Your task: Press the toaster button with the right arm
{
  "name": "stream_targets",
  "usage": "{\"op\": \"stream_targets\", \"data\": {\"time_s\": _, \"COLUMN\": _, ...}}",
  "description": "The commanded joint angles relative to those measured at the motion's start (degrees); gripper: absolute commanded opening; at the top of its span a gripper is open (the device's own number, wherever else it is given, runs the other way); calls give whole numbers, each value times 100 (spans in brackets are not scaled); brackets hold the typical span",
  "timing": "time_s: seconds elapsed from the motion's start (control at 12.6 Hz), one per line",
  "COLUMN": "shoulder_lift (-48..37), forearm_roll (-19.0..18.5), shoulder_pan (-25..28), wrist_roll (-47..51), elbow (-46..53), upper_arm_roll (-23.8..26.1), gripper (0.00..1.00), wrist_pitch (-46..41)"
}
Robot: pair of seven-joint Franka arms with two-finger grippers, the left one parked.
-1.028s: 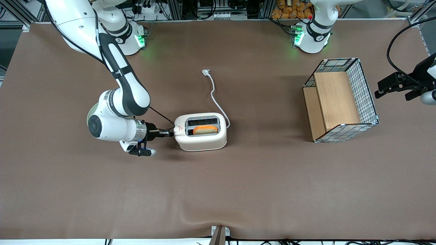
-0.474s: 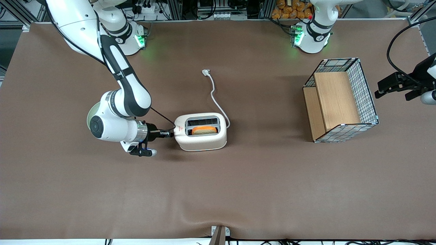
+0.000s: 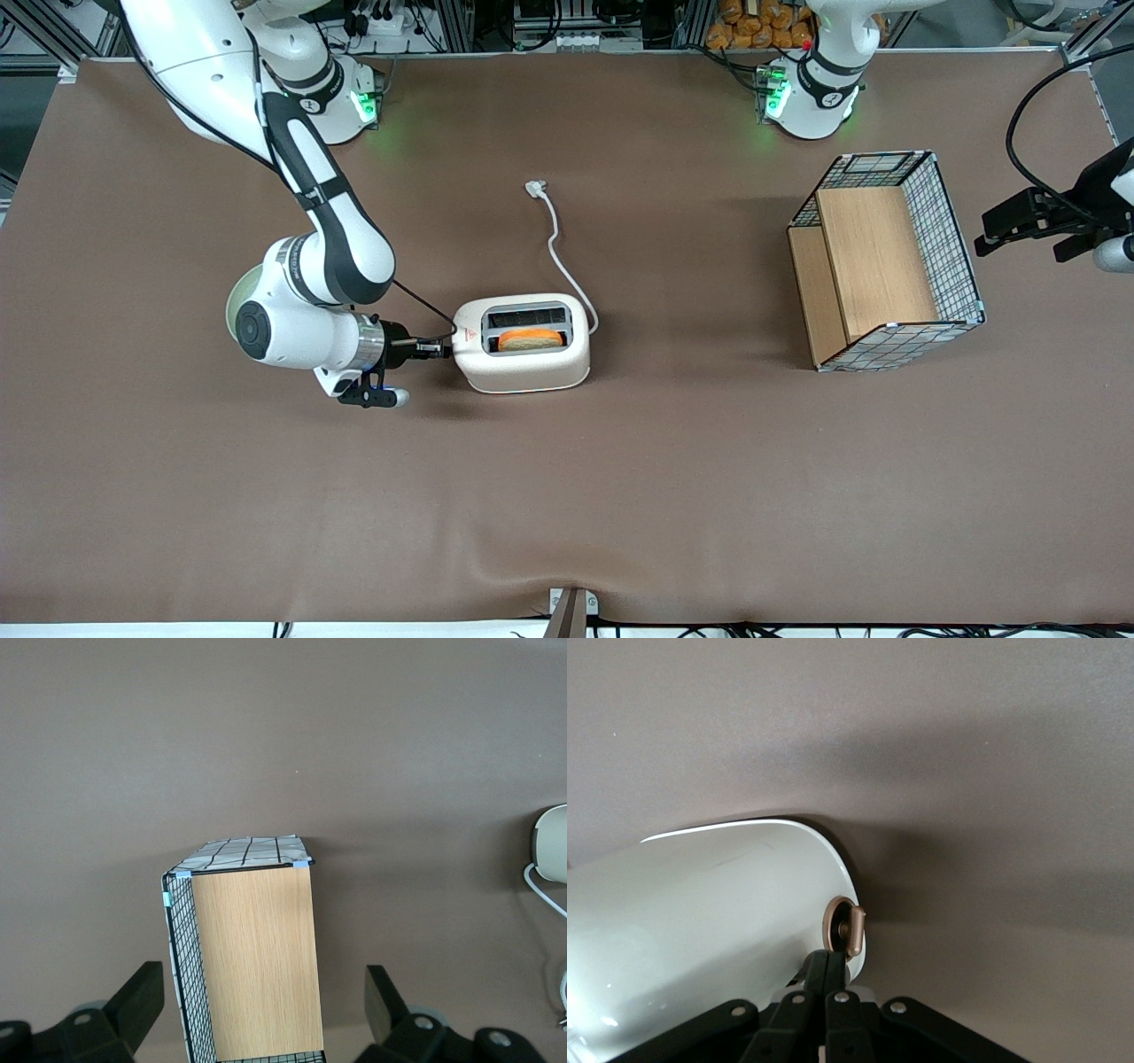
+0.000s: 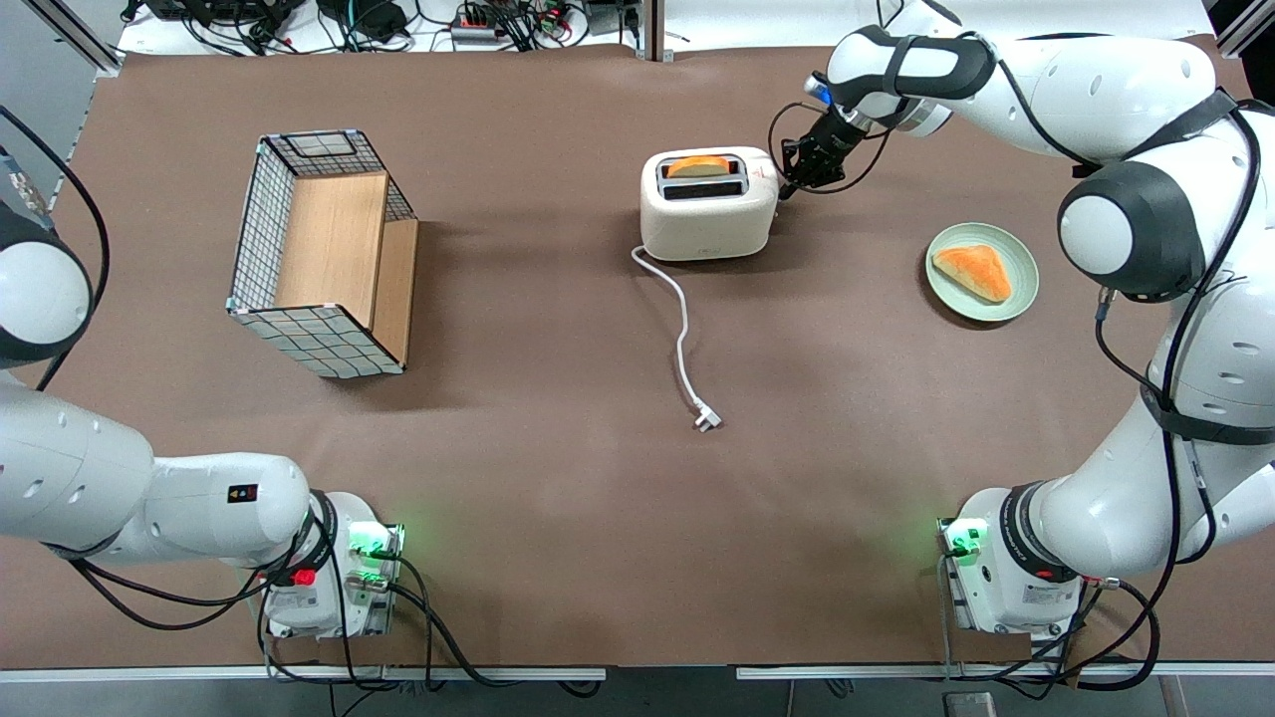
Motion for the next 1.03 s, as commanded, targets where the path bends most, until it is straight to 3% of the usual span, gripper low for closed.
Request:
{"op": "stream_targets", "data": {"time_s": 0.0, "shoulder_lift": 169, "forearm_roll": 172, "shoulder_pan": 113, "wrist_roll": -242, "elbow": -127, "upper_arm_roll": -22, "gripper": 0, "wrist_pitch": 388}}
{"op": "stream_targets", "data": {"time_s": 0.95, "shoulder_lift": 160, "forearm_roll": 163, "shoulder_pan": 113, "wrist_roll": -312, "elbow": -118, "upper_arm_roll": -22, "gripper": 0, "wrist_pitch": 353}}
